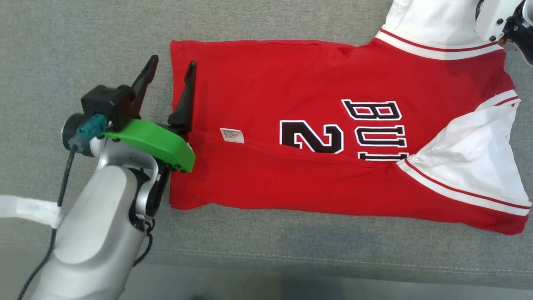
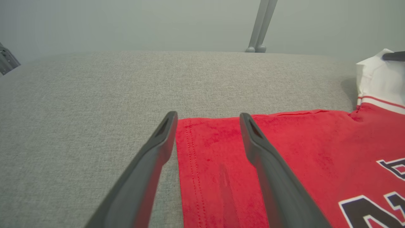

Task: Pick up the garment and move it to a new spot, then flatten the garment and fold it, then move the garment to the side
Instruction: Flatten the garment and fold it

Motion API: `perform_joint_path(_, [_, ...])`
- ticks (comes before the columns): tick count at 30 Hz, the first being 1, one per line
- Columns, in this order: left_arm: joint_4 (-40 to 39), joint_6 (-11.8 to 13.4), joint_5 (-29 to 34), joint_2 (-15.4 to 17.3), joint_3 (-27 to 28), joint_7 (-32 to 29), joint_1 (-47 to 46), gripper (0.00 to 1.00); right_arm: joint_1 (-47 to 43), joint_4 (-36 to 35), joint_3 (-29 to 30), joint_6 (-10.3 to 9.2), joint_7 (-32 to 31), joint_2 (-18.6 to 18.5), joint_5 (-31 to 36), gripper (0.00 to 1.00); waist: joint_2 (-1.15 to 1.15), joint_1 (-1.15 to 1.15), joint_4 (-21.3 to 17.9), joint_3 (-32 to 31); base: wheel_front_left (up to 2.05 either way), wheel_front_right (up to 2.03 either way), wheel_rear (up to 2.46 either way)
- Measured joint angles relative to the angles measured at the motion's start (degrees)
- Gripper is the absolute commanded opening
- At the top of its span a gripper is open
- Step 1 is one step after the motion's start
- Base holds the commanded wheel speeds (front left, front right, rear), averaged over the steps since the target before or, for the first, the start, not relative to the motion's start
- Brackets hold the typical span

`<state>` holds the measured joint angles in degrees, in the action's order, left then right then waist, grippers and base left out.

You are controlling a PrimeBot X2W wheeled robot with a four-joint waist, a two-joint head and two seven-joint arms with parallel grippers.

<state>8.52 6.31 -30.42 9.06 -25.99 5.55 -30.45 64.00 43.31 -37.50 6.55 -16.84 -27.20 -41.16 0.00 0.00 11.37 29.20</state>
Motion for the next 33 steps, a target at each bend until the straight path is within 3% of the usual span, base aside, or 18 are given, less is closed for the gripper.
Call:
perform_joint_path(10, [10.2,0.0,0.3,2.3,1.2,-8.2,-7.3,1.0,0.0,0.0,-1.8,0.49,1.2,1.8,-0.5,0.0,0.0,0.0,-4.2,0.5,0.0,0.0,0.0])
perform_joint_path(23, [16.7,-0.4,-1.3,1.1,2.7,-9.6,-12.1,0.98,0.1,0.0,-3.5,0.51,2.3,1.9,-0.8,0.0,0.0,0.0,-5.6,1.6,0.0,0.0,0.0])
perform_joint_path(24, [17.1,-0.6,-1.3,1.1,2.7,-9.6,-12.3,0.89,0.1,0.0,-3.7,0.51,2.3,1.9,-1.1,0.0,0.0,0.0,-5.7,1.6,0.0,0.0,0.0])
perform_joint_path(26, [17.7,-0.8,-1.3,1.0,2.6,-9.6,-12.6,0.78,0.1,0.0,-4.0,0.51,2.5,1.9,-1.3,0.0,0.0,0.0,-5.7,1.7,0.0,0.0,0.0])
perform_joint_path(30, [19.1,-1.0,-1.2,0.9,2.1,-10.1,-13.4,0.76,0.1,0.0,-4.5,0.51,2.9,1.7,-1.5,0.0,0.0,0.0,-5.6,1.8,0.0,0.0,0.0])
perform_joint_path(33, [20.1,-1.6,-1.2,0.9,1.8,-10.6,-13.7,0.67,0.1,0.0,-5.0,0.51,3.0,1.7,-1.8,0.0,0.0,0.0,-5.5,1.8,0.0,0.0,0.0])
